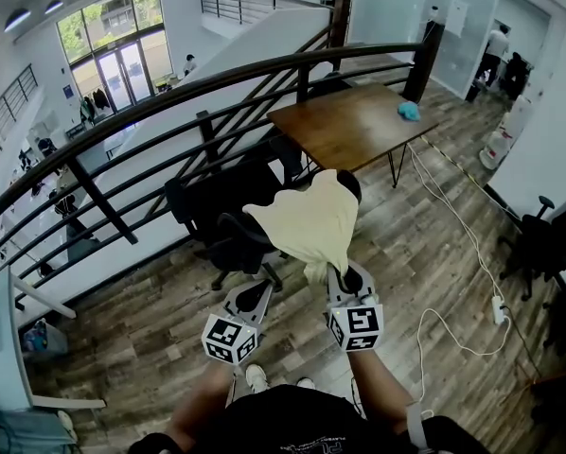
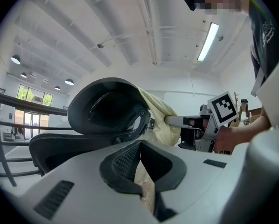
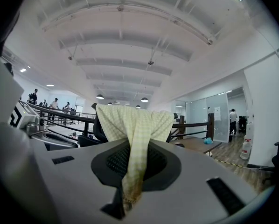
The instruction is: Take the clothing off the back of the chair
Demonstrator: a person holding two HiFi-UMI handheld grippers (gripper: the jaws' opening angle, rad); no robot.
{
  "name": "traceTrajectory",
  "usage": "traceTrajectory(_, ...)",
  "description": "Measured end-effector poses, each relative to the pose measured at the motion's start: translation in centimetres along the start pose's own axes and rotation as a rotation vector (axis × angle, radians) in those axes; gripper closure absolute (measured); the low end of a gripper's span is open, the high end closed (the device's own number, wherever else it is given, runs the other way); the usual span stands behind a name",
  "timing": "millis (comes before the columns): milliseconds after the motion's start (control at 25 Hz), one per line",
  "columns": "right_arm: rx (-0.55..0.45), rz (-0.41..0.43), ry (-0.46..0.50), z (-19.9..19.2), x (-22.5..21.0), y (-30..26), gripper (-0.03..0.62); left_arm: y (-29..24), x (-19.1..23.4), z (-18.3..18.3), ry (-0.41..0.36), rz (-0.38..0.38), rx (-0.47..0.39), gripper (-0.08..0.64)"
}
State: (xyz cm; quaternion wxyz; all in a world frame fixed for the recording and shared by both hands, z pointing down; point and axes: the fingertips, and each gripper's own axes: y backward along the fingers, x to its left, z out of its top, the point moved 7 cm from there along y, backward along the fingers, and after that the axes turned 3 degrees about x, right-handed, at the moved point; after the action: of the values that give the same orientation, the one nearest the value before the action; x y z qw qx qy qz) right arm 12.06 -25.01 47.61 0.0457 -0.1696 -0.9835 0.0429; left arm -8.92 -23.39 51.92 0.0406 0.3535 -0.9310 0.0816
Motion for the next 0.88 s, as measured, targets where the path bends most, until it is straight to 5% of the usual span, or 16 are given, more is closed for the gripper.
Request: traceTrajectory(880, -0.046, 0.082, -0.045, -1.1, -0.6, 6.4, 0.545, 2.0, -7.0, -2.2, 0.0, 0.059, 0.002, 0.548)
